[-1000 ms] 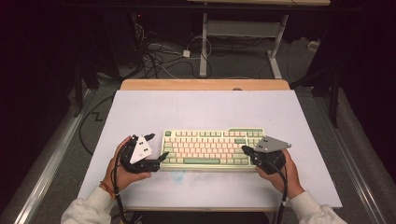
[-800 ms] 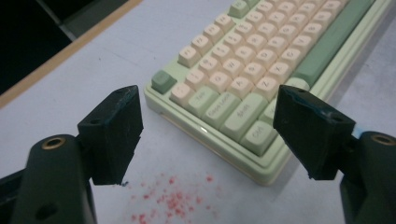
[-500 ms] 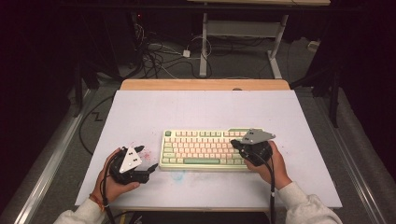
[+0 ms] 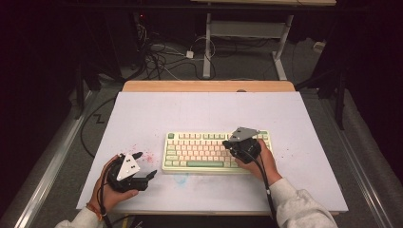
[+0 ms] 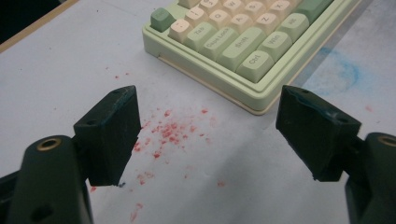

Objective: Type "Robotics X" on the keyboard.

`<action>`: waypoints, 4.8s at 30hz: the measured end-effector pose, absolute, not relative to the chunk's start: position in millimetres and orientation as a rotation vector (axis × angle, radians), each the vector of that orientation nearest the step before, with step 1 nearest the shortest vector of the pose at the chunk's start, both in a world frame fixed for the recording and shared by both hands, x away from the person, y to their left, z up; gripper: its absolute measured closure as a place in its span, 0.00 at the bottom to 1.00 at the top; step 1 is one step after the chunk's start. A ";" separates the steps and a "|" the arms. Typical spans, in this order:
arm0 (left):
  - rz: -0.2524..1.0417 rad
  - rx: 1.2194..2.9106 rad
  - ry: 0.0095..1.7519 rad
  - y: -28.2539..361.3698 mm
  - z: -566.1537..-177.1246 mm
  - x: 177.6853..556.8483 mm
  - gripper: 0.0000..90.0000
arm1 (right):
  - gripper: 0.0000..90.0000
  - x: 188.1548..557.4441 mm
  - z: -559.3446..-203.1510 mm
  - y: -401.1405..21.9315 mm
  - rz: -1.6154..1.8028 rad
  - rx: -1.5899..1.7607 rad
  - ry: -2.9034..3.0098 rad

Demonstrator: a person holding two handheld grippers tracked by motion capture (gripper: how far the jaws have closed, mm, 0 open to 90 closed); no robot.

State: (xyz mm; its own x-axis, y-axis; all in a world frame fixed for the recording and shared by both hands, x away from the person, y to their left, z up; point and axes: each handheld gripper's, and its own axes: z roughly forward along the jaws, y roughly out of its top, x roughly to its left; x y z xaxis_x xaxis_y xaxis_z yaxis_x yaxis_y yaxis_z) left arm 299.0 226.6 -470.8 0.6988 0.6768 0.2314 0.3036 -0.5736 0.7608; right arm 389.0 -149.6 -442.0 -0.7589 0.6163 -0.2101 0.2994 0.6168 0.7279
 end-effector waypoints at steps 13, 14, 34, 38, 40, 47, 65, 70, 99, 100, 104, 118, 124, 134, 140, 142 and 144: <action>0.653 2.207 0.744 225.6 -473.2 299.1 0.23 | 1.00 395.7 -453.2 -136.8 0.917 0.719 2.436; 0.648 2.207 0.743 225.6 -473.3 299.2 0.23 | 1.00 395.6 -452.8 -137.1 0.925 0.716 2.427; 0.643 2.224 0.740 225.2 -473.8 299.5 0.23 | 0.99 386.7 -441.0 -147.0 0.995 0.709 2.375; 0.644 2.224 0.742 224.8 -474.0 299.8 0.23 | 0.98 383.7 -435.7 -151.1 1.027 0.710 2.350; 0.644 2.222 0.742 224.9 -474.0 299.7 0.23 | 0.97 381.5 -431.9 -154.7 1.050 0.709 2.332; 0.648 2.229 0.743 224.7 -473.7 299.6 0.23 | 0.83 370.1 -417.8 -170.0 1.130 0.710 2.257; 0.647 2.183 0.759 226.4 -467.3 296.9 0.22 | 0.35 327.5 -417.0 -201.5 1.182 0.719 2.103; 0.667 2.177 0.783 226.8 -462.4 296.5 0.30 | 0.31 314.8 -424.6 -217.5 1.177 0.746 2.080; 0.444 2.240 0.644 165.6 -419.3 336.4 0.98 | 0.31 293.9 -451.2 -250.6 1.050 0.824 2.072; 0.435 2.243 0.635 160.4 -418.8 338.3 0.98 | 0.31 294.1 -451.4 -251.0 1.052 0.827 2.073; 0.409 2.267 0.586 138.7 -418.9 346.0 0.98 | 0.31 294.5 -451.7 -251.4 1.052 0.827 2.074; 0.335 2.388 0.467 73.3 -432.9 369.8 0.98 | 0.31 295.4 -454.8 -250.1 1.037 0.825 2.097; 0.329 2.436 0.471 62.1 -443.1 374.9 0.98 | 0.31 296.0 -456.2 -250.5 1.031 0.821 2.107; 0.365 2.448 0.469 60.7 -444.4 376.8 0.98 | 0.31 296.9 -458.1 -248.7 1.016 0.815 2.123; 0.419 2.340 0.477 83.3 -422.7 372.9 0.93 | 0.31 297.0 -456.6 -251.3 1.024 0.821 2.110; 0.443 2.323 0.477 91.7 -418.7 370.1 0.91 | 0.31 296.9 -456.4 -251.3 1.020 0.823 2.111; 0.494 2.293 0.481 100.8 -415.6 366.0 0.84 | 0.31 296.0 -456.1 -250.8 1.018 0.818 2.110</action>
State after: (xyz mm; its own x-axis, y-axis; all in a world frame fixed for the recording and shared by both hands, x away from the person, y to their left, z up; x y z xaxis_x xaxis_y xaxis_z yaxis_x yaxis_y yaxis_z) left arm 366.0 100.8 -415.6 0.8562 0.4739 0.2056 0.1935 -0.6633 0.7229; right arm 296.0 -250.8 -456.1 -0.5957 0.7531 -0.2792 0.2503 0.5043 0.8264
